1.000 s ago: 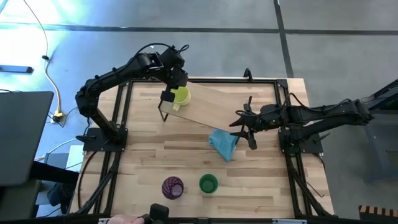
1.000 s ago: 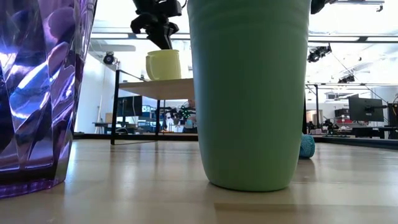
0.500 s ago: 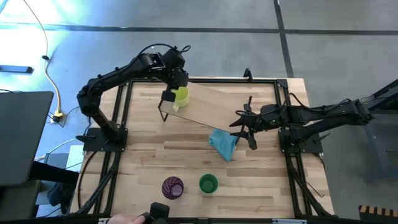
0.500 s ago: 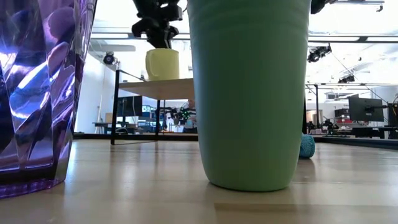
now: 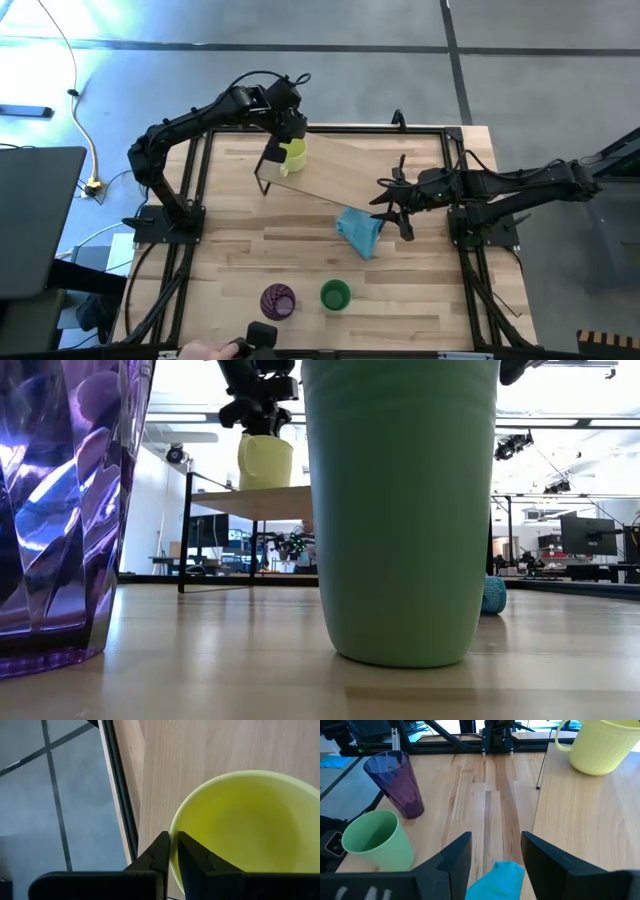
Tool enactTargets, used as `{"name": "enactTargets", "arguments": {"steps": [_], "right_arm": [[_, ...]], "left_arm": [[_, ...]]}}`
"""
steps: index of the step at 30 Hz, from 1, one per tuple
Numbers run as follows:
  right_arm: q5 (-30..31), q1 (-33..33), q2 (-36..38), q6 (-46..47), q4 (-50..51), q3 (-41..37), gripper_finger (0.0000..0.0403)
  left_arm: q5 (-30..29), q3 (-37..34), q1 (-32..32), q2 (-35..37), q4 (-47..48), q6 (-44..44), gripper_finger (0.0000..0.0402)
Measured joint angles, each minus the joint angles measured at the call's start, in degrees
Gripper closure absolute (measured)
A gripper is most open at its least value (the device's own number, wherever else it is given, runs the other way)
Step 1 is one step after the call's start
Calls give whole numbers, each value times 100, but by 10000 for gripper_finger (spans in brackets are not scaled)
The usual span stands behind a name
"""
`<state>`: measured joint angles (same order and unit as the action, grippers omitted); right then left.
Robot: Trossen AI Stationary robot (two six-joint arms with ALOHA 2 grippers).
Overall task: Stack small to large cups/mugs on shelf
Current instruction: Put the yellow mug on the shelf
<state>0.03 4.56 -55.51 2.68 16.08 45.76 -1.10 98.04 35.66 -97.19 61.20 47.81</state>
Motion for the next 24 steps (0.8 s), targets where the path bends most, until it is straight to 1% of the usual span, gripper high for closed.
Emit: {"name": "enactTargets", "arguments": {"steps": [24], "right_arm": [[2,0,0,-4,-2,1,240]], "left_arm": [[46,-7,-2,66,155,-157,382]]}}
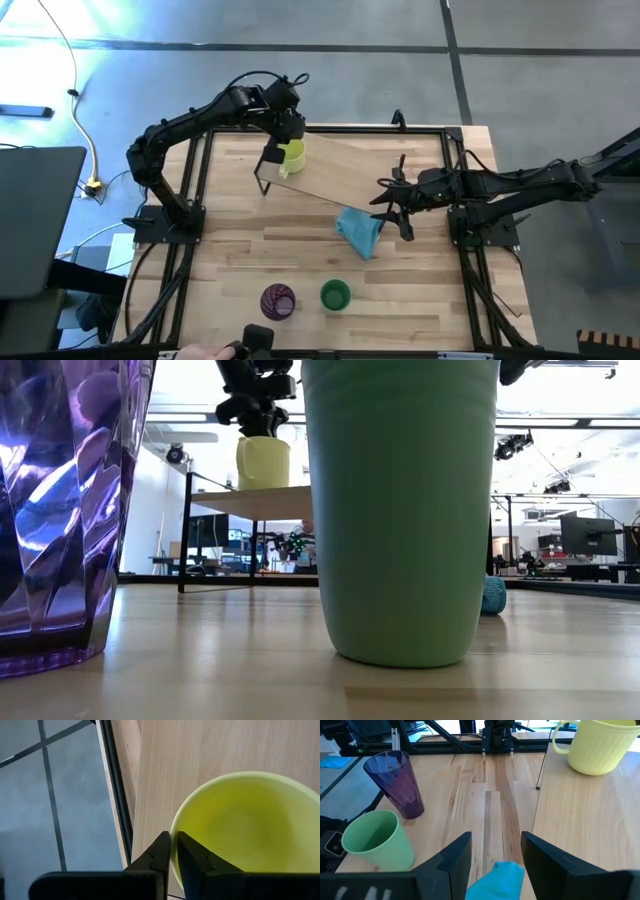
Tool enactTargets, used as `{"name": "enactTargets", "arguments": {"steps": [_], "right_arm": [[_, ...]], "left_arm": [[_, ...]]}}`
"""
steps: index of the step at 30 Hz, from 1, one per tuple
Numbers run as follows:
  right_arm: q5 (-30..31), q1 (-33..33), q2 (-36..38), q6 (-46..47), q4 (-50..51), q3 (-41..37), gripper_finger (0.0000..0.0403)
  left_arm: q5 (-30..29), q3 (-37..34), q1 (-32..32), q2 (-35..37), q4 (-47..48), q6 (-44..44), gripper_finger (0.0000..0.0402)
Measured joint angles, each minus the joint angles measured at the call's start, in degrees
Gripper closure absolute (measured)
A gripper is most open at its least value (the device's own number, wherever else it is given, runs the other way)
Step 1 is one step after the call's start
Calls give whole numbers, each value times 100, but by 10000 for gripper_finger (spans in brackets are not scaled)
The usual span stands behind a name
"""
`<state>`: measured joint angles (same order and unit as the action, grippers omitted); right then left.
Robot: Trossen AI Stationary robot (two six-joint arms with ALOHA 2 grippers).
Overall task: Stack small to large cups/mugs on shelf
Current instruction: Put the yellow mug on the shelf
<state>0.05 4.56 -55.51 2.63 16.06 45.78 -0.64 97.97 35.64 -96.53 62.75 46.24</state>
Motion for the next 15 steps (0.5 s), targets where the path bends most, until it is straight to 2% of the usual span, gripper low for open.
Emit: {"name": "enactTargets", "arguments": {"steps": [15], "right_arm": [[0,0,0,-4,1,0,240]], "left_arm": [[104,0,-2,2,-18,214,382]]}}
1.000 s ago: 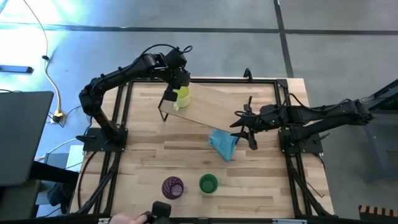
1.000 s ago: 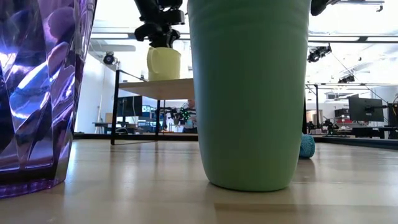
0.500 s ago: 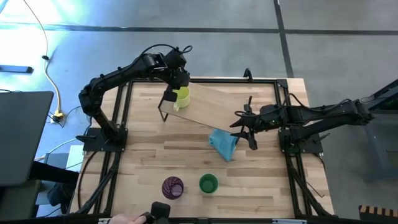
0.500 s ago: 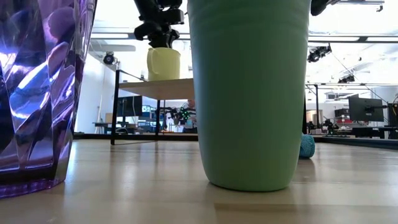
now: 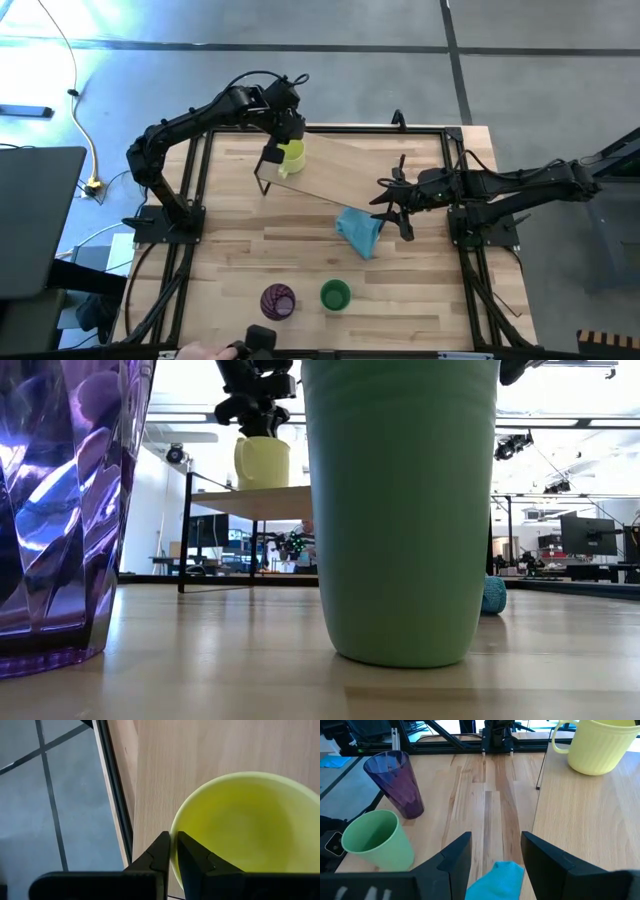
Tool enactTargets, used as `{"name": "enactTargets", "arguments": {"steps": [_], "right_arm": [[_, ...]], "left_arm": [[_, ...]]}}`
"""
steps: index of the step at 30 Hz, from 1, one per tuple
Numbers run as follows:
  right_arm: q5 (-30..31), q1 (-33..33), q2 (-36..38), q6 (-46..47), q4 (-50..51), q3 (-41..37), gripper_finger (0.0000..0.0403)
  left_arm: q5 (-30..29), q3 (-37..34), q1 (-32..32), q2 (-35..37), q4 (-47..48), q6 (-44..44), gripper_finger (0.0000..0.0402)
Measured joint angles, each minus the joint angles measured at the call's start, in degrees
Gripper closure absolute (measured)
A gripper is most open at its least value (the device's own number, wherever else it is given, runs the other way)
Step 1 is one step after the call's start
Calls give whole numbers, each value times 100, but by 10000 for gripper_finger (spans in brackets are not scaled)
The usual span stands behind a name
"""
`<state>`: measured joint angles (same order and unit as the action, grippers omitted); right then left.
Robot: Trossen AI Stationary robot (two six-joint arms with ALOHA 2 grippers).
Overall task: Stack small to large cups/mugs on shelf
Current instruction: Put the yellow mug on the shelf
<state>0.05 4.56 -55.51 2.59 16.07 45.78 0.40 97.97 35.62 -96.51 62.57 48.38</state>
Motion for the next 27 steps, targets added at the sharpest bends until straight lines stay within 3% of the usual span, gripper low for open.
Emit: {"name": "enactTargets", "arguments": {"steps": [27], "right_arm": [[2,-2,2,1,-113,-235,240]], "left_arm": [[25,-4,0,0,-107,68,382]]}}
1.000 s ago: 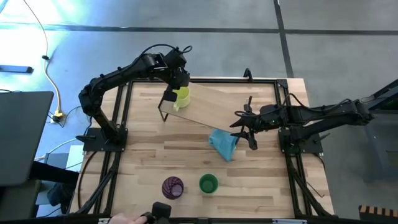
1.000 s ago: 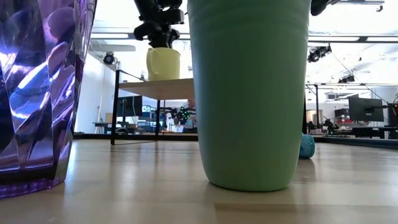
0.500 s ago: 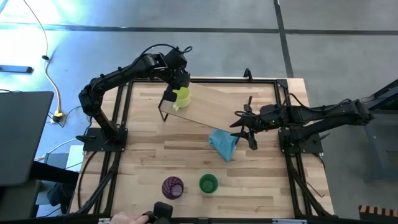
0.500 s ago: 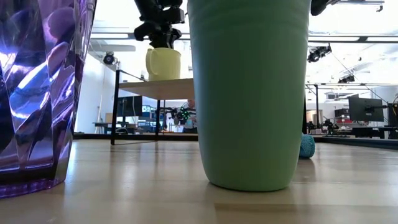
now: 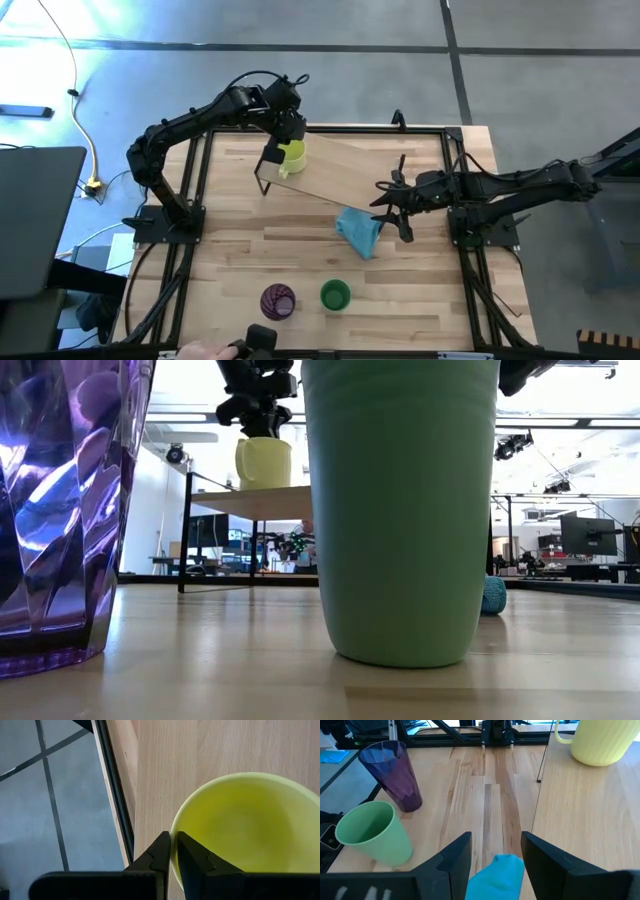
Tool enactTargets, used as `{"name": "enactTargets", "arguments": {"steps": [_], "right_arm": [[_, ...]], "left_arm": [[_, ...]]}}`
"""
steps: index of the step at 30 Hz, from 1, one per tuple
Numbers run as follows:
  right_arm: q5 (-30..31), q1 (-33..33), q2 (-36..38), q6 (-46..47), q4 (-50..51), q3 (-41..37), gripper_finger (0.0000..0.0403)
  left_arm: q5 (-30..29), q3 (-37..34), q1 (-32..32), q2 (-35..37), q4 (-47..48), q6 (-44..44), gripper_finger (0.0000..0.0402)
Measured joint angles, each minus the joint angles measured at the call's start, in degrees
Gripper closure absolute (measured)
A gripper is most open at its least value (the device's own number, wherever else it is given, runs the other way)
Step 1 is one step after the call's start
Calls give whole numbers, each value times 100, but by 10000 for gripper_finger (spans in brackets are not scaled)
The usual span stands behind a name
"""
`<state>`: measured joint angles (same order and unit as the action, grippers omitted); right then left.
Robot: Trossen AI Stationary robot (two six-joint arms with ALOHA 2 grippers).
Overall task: Stack small to large cups/mugs on shelf
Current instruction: Put the yellow mug on the shelf, then put the green cup on the shelf
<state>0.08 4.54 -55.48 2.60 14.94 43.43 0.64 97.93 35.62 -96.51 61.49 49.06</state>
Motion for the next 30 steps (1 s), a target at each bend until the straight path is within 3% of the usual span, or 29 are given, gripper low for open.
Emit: {"name": "enactTargets", "arguments": {"steps": [16,26,30], "right_arm": [[0,1,0,-4,-25,-1,240],[0,2,0,-4,-186,-1,240],[0,2,0,-4,-192,-1,240]], "left_arm": [[-157,4,0,0,102,3,379],[-355,-7,0,-13,187,20,293],[-415,-4,0,-13,144,20,278]]}}
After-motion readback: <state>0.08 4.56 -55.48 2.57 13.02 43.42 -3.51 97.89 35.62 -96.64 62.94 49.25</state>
